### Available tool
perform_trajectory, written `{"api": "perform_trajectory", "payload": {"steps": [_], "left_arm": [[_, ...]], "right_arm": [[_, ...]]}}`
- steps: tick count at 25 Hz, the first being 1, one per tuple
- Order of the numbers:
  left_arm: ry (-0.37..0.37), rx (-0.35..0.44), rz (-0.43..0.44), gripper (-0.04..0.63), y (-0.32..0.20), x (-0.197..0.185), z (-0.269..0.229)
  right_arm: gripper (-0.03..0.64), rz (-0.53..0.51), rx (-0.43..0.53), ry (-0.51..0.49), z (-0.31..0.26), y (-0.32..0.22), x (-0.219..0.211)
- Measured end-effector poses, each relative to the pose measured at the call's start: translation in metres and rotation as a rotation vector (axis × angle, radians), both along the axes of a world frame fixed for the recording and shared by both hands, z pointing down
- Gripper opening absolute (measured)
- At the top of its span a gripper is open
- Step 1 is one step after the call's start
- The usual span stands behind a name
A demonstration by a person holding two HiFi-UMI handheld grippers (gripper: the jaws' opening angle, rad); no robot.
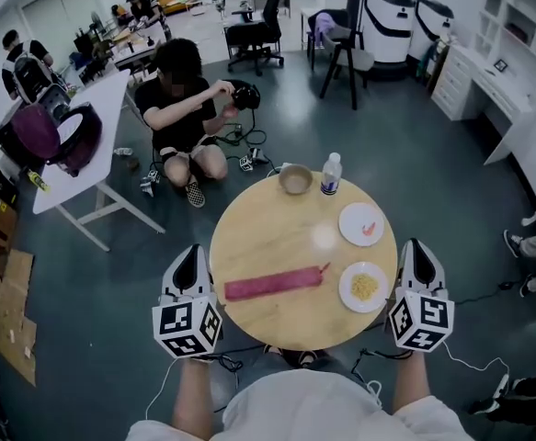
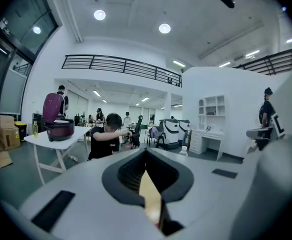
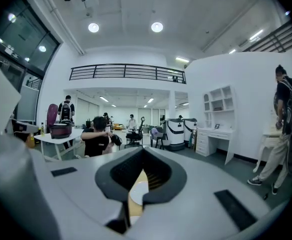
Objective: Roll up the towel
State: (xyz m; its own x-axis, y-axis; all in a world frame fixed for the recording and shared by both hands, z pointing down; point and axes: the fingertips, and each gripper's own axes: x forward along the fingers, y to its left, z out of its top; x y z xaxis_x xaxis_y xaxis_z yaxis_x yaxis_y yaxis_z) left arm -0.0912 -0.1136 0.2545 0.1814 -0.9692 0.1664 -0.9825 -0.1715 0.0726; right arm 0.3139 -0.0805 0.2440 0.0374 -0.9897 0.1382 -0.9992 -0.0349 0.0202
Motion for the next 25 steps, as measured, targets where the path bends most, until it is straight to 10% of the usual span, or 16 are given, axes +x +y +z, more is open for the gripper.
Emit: {"api": "perform_trajectory", "payload": {"steps": [25], "left_arm": [[0.031, -0.02, 0.006, 0.003, 0.001, -0.002, 0.012]], "right_arm": [[0.0, 0.021, -0.019, 0.053, 0.001, 0.005, 0.0]]}}
